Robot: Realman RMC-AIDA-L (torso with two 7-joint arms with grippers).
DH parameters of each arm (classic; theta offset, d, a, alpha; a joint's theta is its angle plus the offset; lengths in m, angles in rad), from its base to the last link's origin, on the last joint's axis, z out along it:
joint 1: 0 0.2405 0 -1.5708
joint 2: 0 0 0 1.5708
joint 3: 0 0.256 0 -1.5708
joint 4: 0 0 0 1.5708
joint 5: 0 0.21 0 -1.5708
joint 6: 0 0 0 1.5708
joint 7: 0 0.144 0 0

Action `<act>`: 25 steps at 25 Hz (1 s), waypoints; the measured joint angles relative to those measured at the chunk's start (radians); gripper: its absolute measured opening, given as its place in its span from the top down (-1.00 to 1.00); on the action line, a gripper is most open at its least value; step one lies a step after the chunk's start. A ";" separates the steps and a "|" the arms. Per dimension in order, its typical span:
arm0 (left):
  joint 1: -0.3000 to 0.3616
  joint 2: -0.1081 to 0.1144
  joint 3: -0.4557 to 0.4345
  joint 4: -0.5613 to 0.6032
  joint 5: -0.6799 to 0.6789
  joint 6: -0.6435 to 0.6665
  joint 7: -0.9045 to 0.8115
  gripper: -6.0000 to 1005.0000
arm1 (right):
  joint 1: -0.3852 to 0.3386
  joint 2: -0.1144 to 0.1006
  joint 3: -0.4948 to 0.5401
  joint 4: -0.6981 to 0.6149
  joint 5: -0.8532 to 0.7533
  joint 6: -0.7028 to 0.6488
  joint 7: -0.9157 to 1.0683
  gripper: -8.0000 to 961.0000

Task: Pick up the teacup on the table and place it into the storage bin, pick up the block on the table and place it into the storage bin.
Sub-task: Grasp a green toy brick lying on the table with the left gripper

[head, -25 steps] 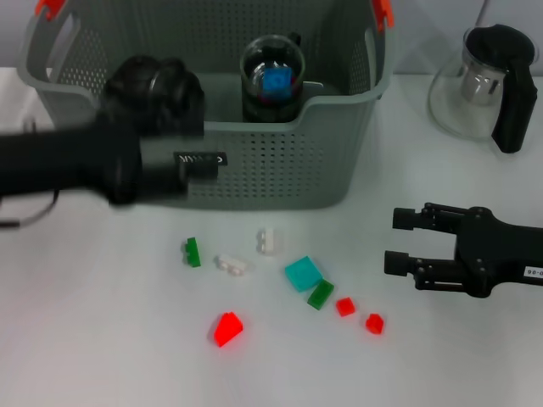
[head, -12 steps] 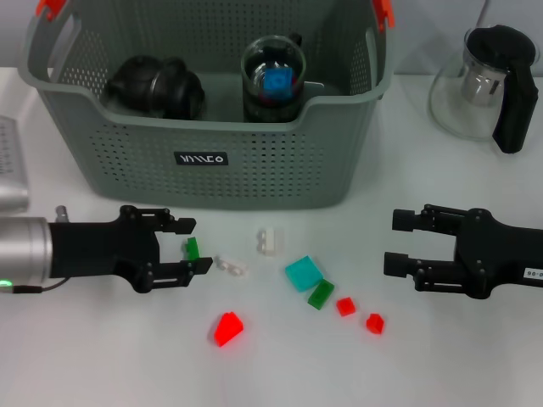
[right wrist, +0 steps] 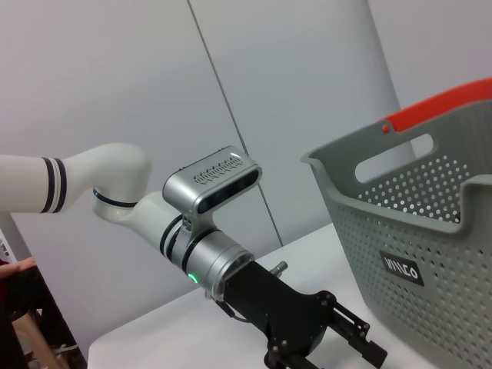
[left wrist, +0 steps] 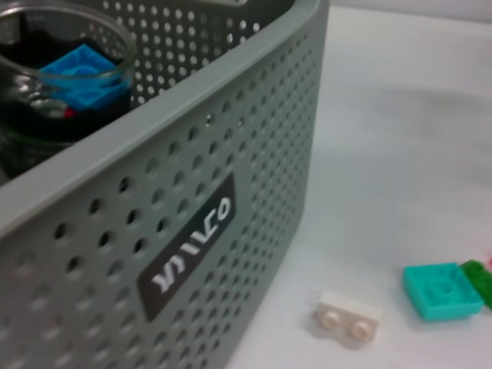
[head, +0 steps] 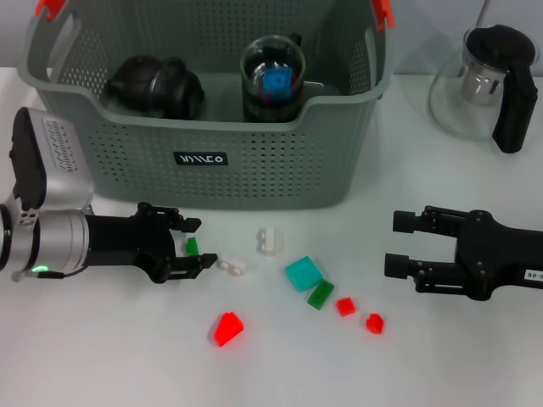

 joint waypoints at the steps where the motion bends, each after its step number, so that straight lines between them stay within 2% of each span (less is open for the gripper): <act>1: 0.000 0.000 0.002 0.000 0.002 -0.008 -0.001 -0.21 | -0.001 0.000 0.000 0.000 0.000 0.000 0.000 -0.72; 12: -0.002 -0.002 0.004 0.007 0.070 -0.045 -0.022 -0.17 | -0.002 -0.003 0.000 0.000 0.000 0.002 0.000 -0.71; 25: 0.000 -0.009 0.004 0.011 0.066 -0.043 -0.010 -0.13 | 0.004 -0.003 0.000 0.000 0.000 0.005 0.000 -0.71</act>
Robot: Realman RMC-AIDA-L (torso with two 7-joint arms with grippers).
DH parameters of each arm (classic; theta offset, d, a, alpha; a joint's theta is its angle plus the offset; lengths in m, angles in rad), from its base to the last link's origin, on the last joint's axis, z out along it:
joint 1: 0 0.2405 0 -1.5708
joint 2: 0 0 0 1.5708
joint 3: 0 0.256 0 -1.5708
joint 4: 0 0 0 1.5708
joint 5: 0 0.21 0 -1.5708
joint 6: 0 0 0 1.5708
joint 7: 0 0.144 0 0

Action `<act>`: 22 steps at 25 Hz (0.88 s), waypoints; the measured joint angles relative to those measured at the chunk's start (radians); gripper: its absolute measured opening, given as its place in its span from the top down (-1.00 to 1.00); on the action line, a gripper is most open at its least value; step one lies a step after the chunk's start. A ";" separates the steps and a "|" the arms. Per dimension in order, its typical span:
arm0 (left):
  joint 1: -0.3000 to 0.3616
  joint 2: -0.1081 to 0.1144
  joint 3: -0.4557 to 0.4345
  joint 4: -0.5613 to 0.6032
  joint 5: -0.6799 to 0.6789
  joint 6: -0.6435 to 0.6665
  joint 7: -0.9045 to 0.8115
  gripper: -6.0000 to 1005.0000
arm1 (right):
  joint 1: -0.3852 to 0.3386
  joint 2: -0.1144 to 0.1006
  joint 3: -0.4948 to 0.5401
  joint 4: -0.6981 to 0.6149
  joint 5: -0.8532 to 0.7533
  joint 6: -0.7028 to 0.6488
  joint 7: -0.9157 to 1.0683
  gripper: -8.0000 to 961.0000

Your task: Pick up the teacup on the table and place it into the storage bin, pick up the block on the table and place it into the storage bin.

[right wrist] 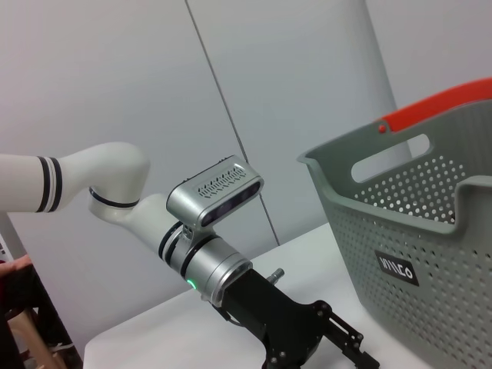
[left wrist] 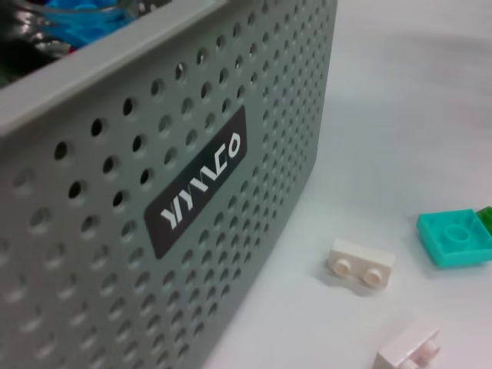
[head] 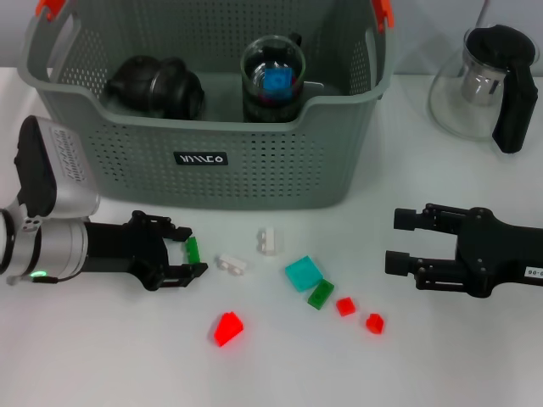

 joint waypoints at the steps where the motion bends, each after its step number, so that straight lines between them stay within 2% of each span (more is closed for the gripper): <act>1: -0.002 -0.001 0.000 0.000 -0.001 -0.004 0.006 -0.12 | -0.001 0.000 0.000 0.000 0.000 0.000 0.000 -0.71; 8: -0.006 -0.012 0.000 0.007 0.003 -0.014 0.028 -0.10 | -0.003 0.000 0.000 0.000 0.001 0.000 0.000 -0.71; 19: -0.004 -0.014 0.000 0.035 0.009 -0.014 0.019 -0.06 | 0.001 -0.002 0.000 0.000 0.003 -0.003 0.001 -0.71; 22: -0.001 -0.015 0.000 0.048 0.008 -0.006 0.011 0.09 | 0.001 -0.003 0.000 0.000 0.005 -0.003 0.001 -0.71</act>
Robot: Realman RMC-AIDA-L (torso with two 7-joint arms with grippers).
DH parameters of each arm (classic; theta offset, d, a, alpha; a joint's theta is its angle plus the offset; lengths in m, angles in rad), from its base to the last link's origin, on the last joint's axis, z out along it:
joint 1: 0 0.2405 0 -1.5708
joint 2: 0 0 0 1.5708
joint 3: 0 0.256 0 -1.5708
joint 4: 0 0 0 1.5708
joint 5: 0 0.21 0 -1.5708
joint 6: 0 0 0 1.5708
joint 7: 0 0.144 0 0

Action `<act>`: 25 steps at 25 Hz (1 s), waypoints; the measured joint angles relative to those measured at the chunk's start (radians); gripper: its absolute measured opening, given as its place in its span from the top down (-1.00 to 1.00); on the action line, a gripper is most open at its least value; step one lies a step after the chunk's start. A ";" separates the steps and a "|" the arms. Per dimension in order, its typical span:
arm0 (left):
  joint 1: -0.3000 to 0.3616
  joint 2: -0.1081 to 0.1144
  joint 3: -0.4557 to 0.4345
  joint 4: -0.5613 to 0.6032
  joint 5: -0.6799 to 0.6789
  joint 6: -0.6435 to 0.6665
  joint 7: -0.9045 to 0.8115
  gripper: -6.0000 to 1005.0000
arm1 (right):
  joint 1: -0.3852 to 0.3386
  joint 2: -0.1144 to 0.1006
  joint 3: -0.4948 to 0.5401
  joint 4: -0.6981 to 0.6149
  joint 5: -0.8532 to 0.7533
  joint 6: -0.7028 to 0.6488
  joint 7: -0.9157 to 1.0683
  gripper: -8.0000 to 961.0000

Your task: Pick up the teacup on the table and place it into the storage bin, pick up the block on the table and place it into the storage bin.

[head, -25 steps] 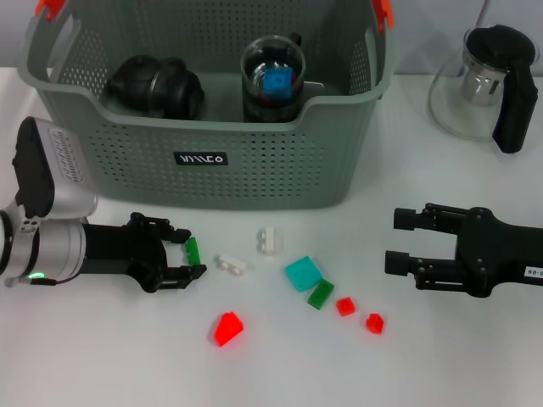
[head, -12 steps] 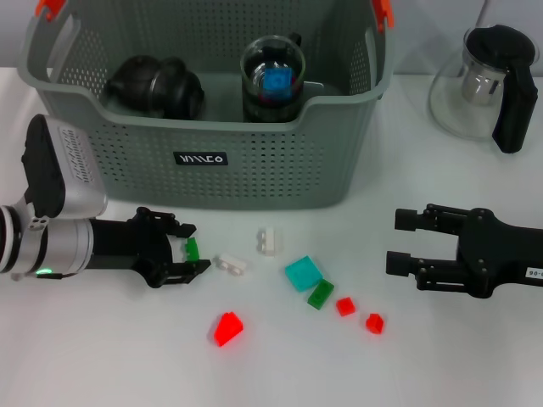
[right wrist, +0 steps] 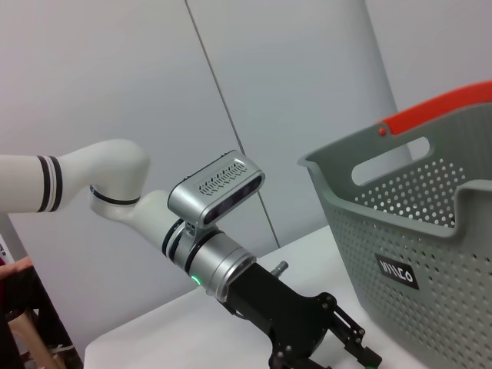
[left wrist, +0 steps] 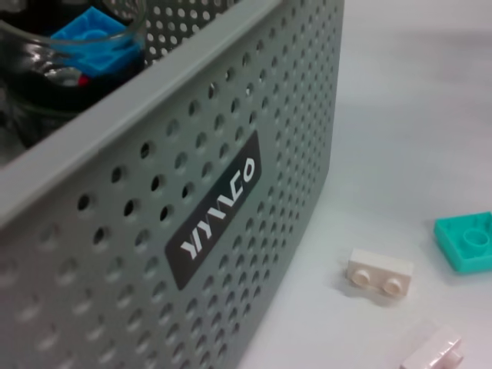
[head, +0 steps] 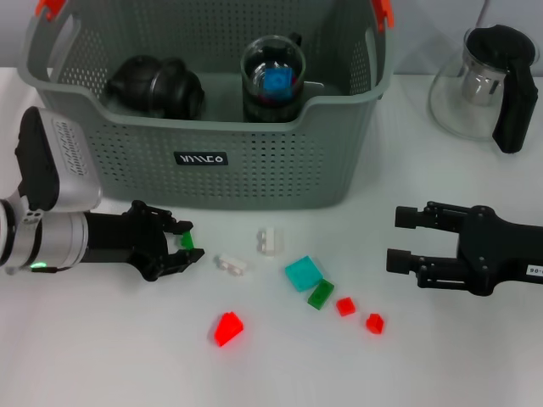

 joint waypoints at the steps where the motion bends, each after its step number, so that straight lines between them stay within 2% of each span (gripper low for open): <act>1: 0.000 0.000 0.000 0.004 0.000 0.004 -0.006 0.13 | 0.000 0.000 0.000 0.000 0.000 0.000 0.000 -0.71; 3: 0.002 0.000 0.000 0.019 0.001 0.025 -0.021 0.18 | 0.000 0.000 0.000 0.000 0.001 0.000 0.000 -0.71; 5: 0.006 0.007 -0.003 0.048 0.002 0.102 -0.052 0.18 | 0.000 0.000 0.000 0.000 0.001 -0.001 0.000 -0.71; 11: -0.001 0.043 -0.072 0.098 -0.027 0.405 -0.113 0.18 | -0.001 0.000 0.002 0.000 0.001 -0.002 0.000 -0.71; 18: -0.062 0.086 -0.161 0.072 -0.170 0.738 -0.120 0.18 | 0.001 0.004 0.002 -0.005 -0.002 -0.002 0.000 -0.71; 20: -0.081 0.094 -0.169 0.067 -0.242 0.782 -0.136 0.18 | 0.002 0.004 0.002 -0.005 -0.002 -0.002 0.000 -0.71; 21: -0.084 0.096 -0.169 0.065 -0.257 0.783 -0.139 0.18 | 0.002 0.004 0.002 -0.005 -0.002 -0.002 0.000 -0.71; 22: -0.098 0.102 -0.173 0.056 -0.331 0.779 -0.157 0.18 | 0.003 0.004 0.002 -0.005 -0.002 -0.002 0.000 -0.71; 25: -0.112 0.108 -0.187 0.048 -0.397 0.769 -0.168 0.18 | 0.005 0.004 0.002 -0.003 -0.004 -0.002 0.000 -0.71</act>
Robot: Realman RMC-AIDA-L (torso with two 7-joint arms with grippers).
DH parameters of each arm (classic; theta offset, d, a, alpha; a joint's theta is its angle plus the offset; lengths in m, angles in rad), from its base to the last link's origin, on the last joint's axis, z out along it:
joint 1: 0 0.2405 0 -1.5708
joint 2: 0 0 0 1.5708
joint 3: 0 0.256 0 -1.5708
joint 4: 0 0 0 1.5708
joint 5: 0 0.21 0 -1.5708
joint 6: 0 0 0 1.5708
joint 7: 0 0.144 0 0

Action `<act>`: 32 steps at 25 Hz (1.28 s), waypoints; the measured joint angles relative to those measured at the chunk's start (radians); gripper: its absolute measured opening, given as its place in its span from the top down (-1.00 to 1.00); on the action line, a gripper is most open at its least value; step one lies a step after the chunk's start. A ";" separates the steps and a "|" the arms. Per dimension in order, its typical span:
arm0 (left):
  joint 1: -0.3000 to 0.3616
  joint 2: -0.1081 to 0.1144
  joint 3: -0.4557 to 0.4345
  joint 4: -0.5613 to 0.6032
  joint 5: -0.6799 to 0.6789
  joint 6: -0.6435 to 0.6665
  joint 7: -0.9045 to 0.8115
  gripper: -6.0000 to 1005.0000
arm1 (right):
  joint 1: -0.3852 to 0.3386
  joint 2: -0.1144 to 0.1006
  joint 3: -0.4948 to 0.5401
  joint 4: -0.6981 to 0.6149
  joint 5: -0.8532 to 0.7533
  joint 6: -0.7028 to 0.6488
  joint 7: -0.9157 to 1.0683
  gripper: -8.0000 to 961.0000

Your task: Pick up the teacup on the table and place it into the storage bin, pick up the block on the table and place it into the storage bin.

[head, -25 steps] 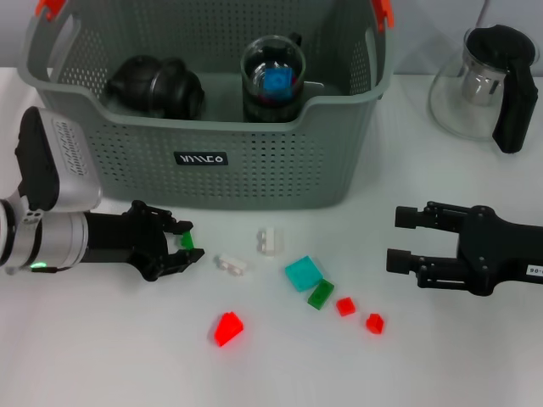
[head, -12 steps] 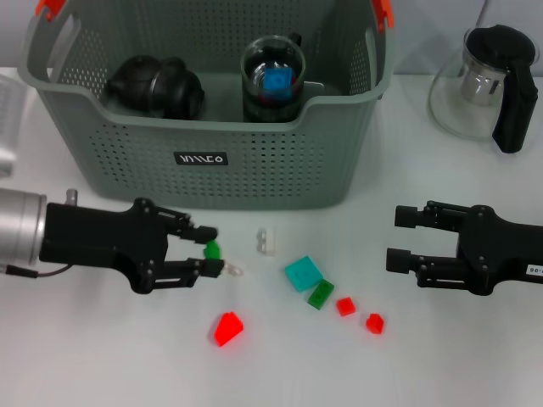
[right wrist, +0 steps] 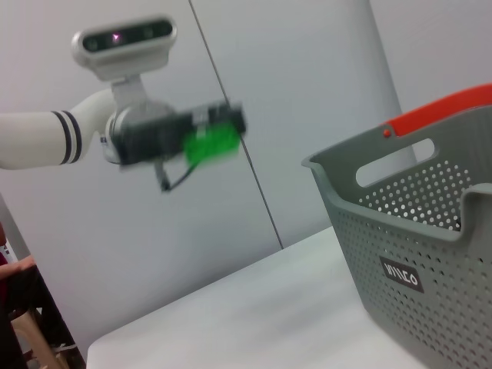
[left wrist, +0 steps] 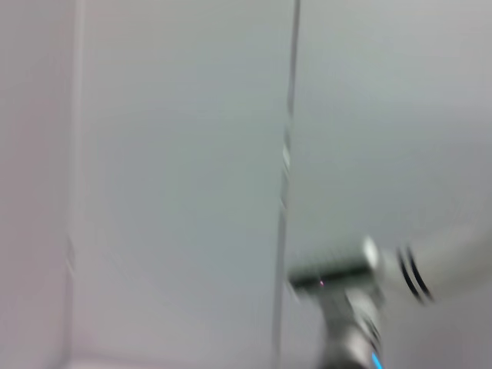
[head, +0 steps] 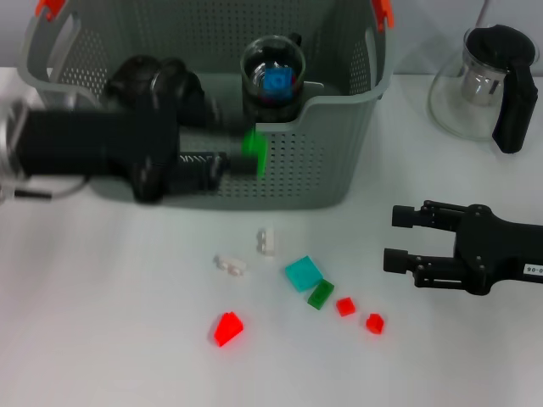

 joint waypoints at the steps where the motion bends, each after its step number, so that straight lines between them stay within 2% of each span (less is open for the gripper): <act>1: -0.008 0.002 -0.009 -0.003 -0.037 -0.010 -0.005 0.18 | 0.001 0.000 0.000 0.000 0.000 0.000 0.000 -0.71; 5: -0.042 0.002 -0.031 -0.001 -0.180 -0.121 -0.032 0.18 | 0.002 0.002 0.000 0.001 -0.001 0.000 0.000 -0.71; 8: -0.065 0.002 -0.027 0.002 -0.218 -0.207 -0.058 0.18 | 0.002 0.002 0.000 0.001 -0.002 -0.001 0.000 -0.71; 9: -0.097 0.004 -0.003 0.006 -0.222 -0.321 -0.107 0.18 | 0.002 0.002 0.000 0.002 -0.002 -0.001 0.000 -0.71; 11: -0.114 0.007 0.039 0.015 -0.218 -0.412 -0.157 0.18 | 0.002 0.002 0.000 0.002 -0.002 -0.001 0.000 -0.71; 13: -0.122 0.009 0.141 0.048 -0.206 -0.564 -0.239 0.18 | 0.002 0.002 0.000 0.002 -0.001 -0.001 0.000 -0.71; 17: -0.129 0.005 0.359 0.125 -0.087 -0.810 -0.387 0.18 | 0.001 0.002 0.000 0.002 -0.001 -0.001 0.000 -0.71; 20: -0.157 -0.008 0.456 0.136 0.039 -0.892 -0.458 0.18 | 0.001 0.002 0.000 0.002 0.000 -0.001 0.001 -0.71; 26: -0.185 -0.053 0.515 0.131 0.177 -0.997 -0.492 0.18 | -0.001 0.001 0.000 0.003 0.001 -0.001 0.001 -0.71; 32: -0.201 -0.067 0.555 0.125 0.273 -1.096 -0.567 0.18 | -0.004 0.000 0.000 0.003 0.001 -0.001 0.001 -0.71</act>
